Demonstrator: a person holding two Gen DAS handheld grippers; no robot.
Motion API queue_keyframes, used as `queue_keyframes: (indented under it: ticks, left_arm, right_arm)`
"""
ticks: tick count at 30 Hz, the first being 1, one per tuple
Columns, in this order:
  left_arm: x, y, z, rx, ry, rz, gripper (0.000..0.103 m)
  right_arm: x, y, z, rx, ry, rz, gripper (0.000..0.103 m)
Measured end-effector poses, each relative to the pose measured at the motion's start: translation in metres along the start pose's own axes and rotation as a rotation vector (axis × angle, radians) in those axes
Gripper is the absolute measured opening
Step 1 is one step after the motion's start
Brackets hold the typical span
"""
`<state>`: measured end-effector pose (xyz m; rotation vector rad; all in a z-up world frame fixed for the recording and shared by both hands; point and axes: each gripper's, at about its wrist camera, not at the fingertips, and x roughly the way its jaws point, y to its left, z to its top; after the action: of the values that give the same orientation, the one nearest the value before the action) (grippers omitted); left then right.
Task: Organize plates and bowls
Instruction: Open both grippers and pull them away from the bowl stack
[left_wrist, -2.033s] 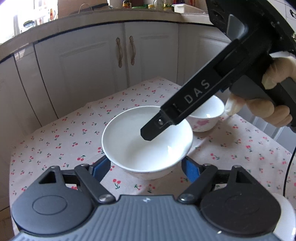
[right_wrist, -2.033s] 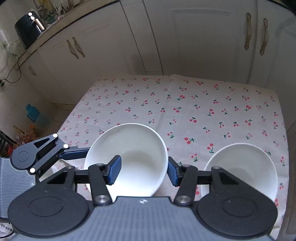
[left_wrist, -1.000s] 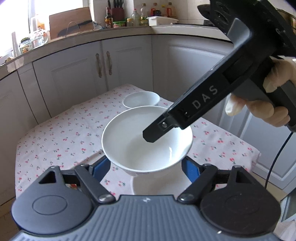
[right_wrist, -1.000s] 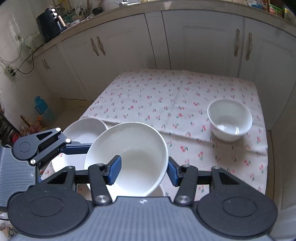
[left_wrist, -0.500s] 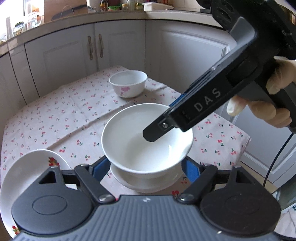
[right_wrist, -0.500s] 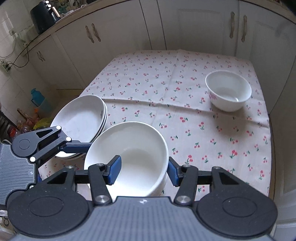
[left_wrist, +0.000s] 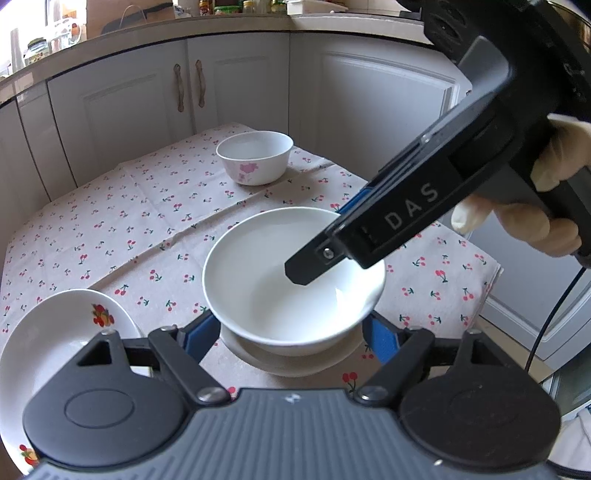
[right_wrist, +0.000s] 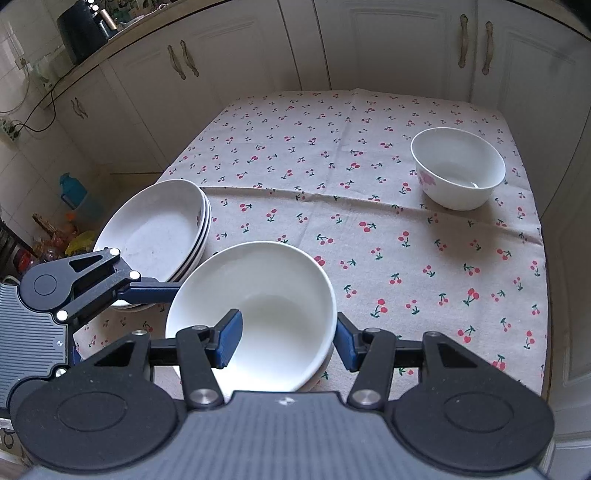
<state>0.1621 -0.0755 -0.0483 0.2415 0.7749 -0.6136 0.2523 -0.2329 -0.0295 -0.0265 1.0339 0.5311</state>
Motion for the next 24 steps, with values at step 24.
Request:
queue_keyframes:
  ticks: [24]
  left_arm:
    - [0.0019,-0.0011,-0.0044,-0.004,0.009,-0.013,0.089]
  right_arm:
    - [0.0049,0.0053,-0.0023,-0.03,-0.009,-0.012,0.067]
